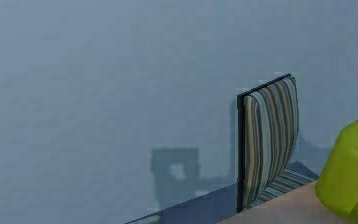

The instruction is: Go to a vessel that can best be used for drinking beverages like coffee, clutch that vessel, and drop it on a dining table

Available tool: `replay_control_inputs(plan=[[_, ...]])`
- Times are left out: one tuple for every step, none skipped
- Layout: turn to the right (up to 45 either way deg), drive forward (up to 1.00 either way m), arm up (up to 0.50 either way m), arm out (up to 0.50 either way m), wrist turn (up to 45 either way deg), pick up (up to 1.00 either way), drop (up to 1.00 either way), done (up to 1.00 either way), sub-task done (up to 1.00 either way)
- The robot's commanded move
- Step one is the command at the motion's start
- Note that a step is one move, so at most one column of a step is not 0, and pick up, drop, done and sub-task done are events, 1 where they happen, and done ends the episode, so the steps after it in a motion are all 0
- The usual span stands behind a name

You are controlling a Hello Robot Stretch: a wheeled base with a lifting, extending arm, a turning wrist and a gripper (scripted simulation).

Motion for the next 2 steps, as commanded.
replay_control_inputs(plan=[[0.0,0.00,0.00,-0.08,0.0,0.00,0.00,0.00,0.00],[0.0,0.00,0.00,0.00,0.0,0.00,0.00,1.00,0.00]])
